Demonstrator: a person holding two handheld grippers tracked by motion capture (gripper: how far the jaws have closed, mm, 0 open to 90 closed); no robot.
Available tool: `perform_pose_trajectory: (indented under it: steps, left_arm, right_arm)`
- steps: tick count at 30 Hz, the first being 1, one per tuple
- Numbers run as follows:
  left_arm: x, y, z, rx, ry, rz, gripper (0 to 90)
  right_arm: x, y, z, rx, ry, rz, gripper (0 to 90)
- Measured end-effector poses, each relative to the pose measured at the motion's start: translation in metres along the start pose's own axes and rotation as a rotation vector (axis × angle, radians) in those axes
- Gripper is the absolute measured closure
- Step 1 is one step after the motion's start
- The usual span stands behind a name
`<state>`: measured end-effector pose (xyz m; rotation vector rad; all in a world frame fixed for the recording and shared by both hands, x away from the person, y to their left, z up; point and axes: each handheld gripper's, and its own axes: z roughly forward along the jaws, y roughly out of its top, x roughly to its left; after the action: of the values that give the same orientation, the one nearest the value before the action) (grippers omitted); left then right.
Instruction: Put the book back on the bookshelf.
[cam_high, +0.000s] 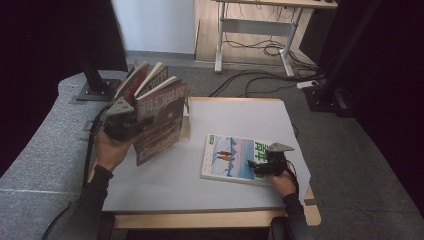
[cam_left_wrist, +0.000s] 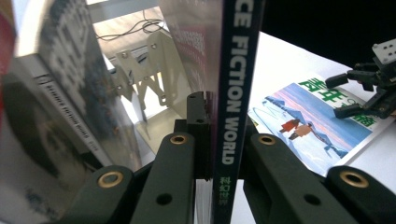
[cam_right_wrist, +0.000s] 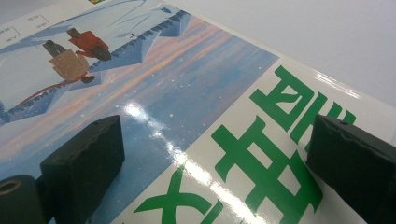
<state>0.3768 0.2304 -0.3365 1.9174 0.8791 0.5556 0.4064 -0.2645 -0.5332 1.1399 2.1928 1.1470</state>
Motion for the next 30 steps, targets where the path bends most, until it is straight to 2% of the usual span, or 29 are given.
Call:
perform_pose_trajectory:
  steps: [16,30]
  left_arm:
    - [0.017,-0.003,-0.017,-0.009,0.081,-0.037,84.3]
    - [0.029,-0.009,-0.014,-0.006,0.145,-0.088,84.2]
  right_arm:
    - [0.000,0.000,0.000,-0.001,-0.001,0.001,3.7]
    - [0.000,0.000,0.000,-0.001,-0.001,0.000,3.7]
